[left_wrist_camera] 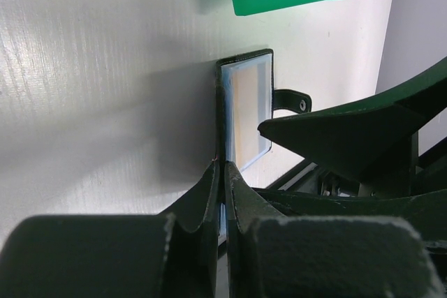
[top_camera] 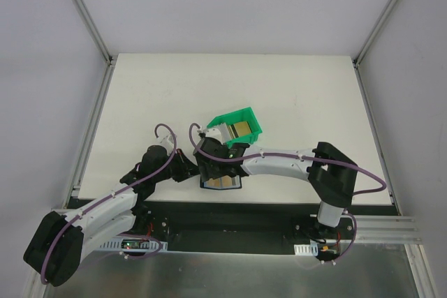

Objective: Put the credit cards into the card holder
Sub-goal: Turn over the card slot in the card holder.

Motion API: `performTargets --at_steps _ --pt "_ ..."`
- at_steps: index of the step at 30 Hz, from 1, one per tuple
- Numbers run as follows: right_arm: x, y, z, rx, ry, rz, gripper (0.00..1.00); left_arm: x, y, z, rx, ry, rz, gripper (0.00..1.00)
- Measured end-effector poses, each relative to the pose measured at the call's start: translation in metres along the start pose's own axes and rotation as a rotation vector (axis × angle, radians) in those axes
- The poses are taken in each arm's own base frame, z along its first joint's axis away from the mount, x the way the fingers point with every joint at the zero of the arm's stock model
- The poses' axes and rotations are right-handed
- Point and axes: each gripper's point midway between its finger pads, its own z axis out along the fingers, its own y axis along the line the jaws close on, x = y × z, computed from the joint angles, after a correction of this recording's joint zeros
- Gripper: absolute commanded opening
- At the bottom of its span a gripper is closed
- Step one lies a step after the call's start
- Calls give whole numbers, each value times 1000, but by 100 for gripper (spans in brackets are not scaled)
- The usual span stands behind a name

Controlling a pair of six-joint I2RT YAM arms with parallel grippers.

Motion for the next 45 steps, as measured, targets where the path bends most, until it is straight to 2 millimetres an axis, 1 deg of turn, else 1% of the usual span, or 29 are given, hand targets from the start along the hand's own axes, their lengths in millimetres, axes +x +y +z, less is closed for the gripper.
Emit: performTargets --at_steps 6,8,12,15,24,32,45 --pt "3 -1 2 -23 -12 9 65 1 1 0 -4 1 -2 0" --pt "5 -4 -1 -33 -23 13 66 0 1 0 -3 1 -2 0" --pt "1 -7 -11 -55 -66 28 66 0 -1 -1 1 -2 0 0" --pt "-3 -9 -15 -58 -87 41 65 -1 -2 -1 7 -6 2 0" --pt "-5 -12 -11 -57 -93 66 64 -1 -3 -2 11 -8 4 0" --pt "5 -13 4 -42 -45 62 64 -1 -2 -2 7 -7 3 0" --pt "5 -9 4 -64 -39 63 65 0 -1 -2 3 -4 1 0"
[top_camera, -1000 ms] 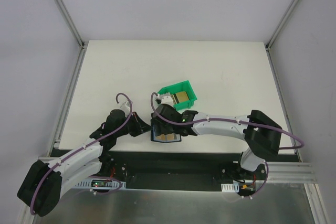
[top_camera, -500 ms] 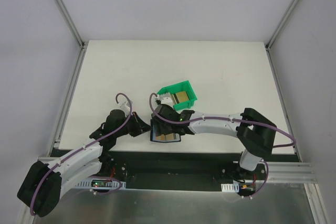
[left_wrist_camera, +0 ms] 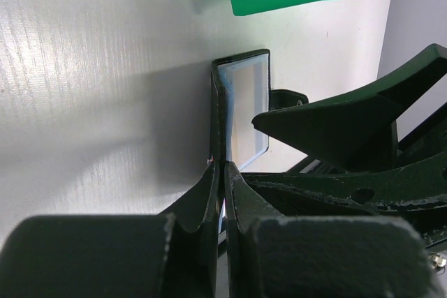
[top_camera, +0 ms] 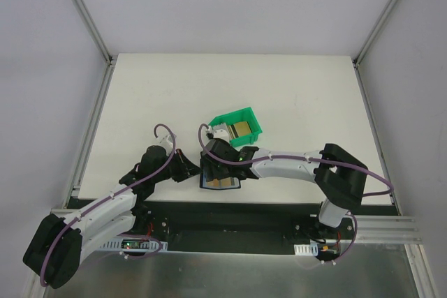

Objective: Put the credit cards into the card holder
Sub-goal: Turn over the card slot in the card holder.

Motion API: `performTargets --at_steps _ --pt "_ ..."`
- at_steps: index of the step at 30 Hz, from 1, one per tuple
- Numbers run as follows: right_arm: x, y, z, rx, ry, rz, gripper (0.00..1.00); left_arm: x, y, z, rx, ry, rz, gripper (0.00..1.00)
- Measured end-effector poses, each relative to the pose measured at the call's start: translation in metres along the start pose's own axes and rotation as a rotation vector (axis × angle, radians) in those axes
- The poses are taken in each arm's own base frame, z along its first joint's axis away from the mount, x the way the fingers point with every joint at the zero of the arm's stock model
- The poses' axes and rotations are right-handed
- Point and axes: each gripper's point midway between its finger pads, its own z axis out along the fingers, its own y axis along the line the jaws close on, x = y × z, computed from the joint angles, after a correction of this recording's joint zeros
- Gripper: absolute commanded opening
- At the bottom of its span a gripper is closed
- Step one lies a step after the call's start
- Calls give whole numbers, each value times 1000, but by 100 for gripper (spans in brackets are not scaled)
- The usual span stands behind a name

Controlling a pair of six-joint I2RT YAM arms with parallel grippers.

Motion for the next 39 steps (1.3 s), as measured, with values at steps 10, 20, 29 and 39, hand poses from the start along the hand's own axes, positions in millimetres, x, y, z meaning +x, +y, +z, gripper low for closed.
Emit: performTargets --at_steps 10,20,29,39 --pt "0 1 0 -4 2 0 66 0 0 0 0 0 0 0" --pt "-7 9 -2 -10 1 1 66 0 0 0 0 -2 0 0" --pt "0 9 6 9 42 -16 64 0 3 1 -15 -3 -3 0" --pt "-4 12 1 -10 23 -23 65 -1 2 1 -11 -5 -2 0"
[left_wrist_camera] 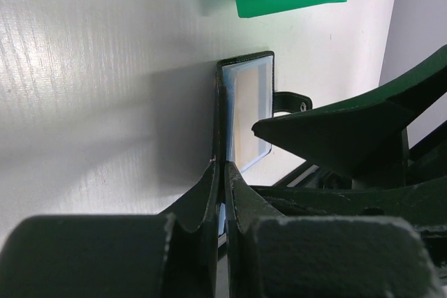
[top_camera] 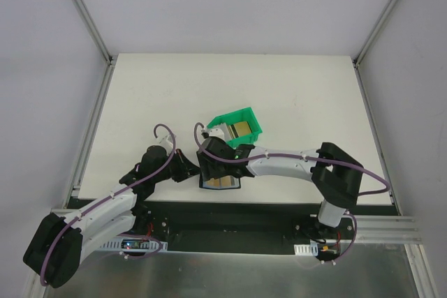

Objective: Put the credit cards into the card holder
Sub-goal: Turn over the card slot in the card holder.

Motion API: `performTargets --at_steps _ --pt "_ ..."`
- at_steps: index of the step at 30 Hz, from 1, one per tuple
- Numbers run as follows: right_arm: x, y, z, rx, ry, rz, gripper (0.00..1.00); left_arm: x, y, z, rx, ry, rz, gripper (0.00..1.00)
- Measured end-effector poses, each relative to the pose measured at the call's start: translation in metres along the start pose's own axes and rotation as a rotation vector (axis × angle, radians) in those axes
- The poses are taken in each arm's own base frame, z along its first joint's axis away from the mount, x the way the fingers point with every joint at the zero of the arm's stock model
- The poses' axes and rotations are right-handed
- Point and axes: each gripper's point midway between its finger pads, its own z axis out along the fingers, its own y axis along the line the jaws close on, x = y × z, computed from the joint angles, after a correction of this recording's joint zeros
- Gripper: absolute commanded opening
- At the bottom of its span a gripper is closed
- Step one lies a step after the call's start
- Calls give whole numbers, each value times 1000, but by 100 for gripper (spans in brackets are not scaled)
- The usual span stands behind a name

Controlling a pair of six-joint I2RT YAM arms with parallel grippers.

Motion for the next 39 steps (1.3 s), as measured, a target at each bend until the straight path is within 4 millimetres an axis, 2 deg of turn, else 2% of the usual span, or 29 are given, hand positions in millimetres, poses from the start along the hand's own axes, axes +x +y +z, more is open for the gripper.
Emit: performTargets --at_steps 6,10,15,25,39 --pt "-1 -3 -13 -29 -39 2 66 0 0 0 1 0 0 0" --pt "-9 -2 -20 -30 -72 12 64 0 0 0 1 0 0 0" --pt "-6 -5 -17 -21 -62 18 64 0 0 0 1 0 0 0" --pt "8 -10 1 7 -5 8 64 0 0 0 1 0 0 0" --pt "7 -5 0 -11 0 9 65 0 0 0 1 0 0 0"
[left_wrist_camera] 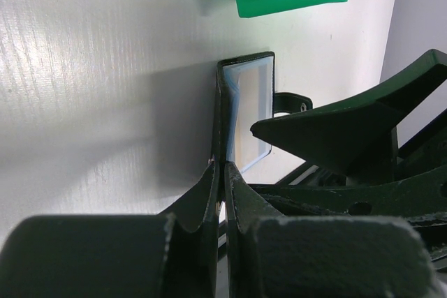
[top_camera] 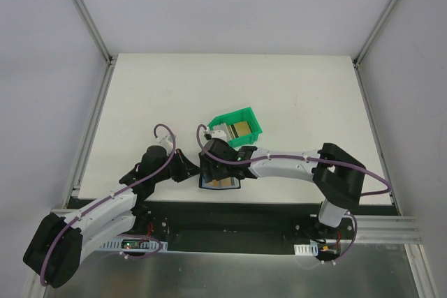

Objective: Put the credit cards into the card holder
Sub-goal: Turn over the card slot in the card holder.

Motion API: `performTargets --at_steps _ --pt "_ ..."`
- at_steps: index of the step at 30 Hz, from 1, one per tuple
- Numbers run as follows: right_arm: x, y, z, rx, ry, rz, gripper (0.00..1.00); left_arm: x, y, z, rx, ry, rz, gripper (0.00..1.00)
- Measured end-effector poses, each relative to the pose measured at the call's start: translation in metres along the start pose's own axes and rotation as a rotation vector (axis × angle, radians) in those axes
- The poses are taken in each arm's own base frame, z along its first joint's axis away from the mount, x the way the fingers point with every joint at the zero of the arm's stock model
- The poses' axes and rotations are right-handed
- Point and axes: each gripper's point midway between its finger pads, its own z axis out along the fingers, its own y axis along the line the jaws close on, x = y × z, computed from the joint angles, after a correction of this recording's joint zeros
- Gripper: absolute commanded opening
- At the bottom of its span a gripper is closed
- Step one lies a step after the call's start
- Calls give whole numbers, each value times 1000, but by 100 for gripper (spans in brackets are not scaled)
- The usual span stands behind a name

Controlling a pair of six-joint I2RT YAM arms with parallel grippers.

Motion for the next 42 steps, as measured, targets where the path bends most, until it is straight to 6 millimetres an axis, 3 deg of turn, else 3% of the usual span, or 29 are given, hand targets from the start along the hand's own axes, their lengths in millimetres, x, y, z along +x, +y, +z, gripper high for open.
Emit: performTargets --at_steps 13,22,24,42 --pt "-2 4 5 30 31 -10 66 0 1 0 -4 0 -1 0" --pt "2 5 7 66 58 -33 57 0 4 0 -17 -5 -3 0" --pt "3 2 7 83 56 -42 52 0 3 0 -16 -5 -3 0" --pt "-2 -19 -5 196 20 -80 45 0 3 0 -12 -7 -3 0"
